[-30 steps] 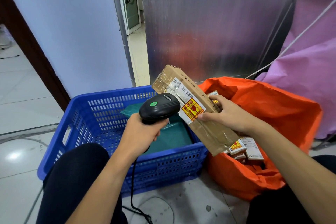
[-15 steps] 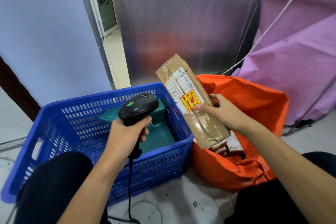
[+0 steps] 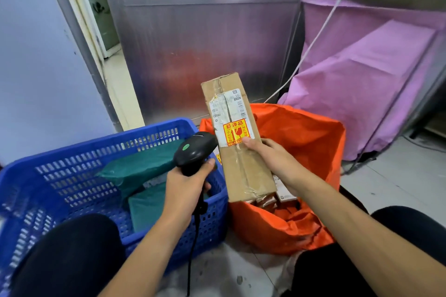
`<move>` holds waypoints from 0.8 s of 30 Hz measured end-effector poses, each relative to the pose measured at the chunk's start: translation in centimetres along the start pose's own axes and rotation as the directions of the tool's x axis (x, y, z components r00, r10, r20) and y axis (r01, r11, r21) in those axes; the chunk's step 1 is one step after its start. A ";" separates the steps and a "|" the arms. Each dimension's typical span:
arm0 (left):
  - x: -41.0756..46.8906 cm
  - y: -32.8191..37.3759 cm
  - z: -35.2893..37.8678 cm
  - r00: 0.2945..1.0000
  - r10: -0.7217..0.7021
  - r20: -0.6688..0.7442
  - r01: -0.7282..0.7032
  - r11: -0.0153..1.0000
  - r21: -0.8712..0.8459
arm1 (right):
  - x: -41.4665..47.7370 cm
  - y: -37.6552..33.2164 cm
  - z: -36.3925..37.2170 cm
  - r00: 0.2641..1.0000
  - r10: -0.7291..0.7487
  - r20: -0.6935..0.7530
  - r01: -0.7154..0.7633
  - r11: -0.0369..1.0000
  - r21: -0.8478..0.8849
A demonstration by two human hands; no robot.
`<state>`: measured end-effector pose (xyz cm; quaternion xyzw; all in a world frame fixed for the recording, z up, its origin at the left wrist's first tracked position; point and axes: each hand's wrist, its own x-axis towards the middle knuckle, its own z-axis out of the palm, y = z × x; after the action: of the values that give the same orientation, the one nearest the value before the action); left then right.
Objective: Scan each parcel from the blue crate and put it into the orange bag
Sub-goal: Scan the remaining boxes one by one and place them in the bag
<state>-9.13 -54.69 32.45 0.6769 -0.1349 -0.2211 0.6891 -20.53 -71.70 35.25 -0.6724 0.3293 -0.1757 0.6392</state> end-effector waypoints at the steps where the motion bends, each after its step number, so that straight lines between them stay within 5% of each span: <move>1: 0.3 0.1 0.7 1.000 0.001 0.007 -0.001 1.000 -0.019 | 0.1 0.2 -0.3 1.000 -0.004 0.006 0.004 1.000 0.014; 6: 1.9 -0.5 2.9 0.997 -0.062 0.044 0.066 0.993 -0.093 | 0.0 0.1 -1.0 0.999 -0.015 -0.031 0.017 0.999 0.036; 11: 2.9 -2.0 4.0 0.983 -0.184 0.026 0.185 0.957 -0.225 | -0.2 2.0 -1.5 0.980 -0.173 -0.096 0.142 0.954 -0.265; 17: 5.1 -1.8 4.0 0.937 -0.313 0.155 0.348 0.867 -0.357 | 0.7 3.1 -1.6 0.992 -0.126 -0.030 0.126 0.992 -0.003; 24: 6.8 -2.6 6.0 0.921 -0.323 0.218 0.374 0.889 -0.263 | 1.6 4.2 -2.8 0.983 0.145 0.113 -0.164 0.970 0.181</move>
<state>-6.48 -63.19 29.42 0.5569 -0.0332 -0.4155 0.7184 -22.14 -74.67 31.15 -0.5888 0.3303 -0.1223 0.7275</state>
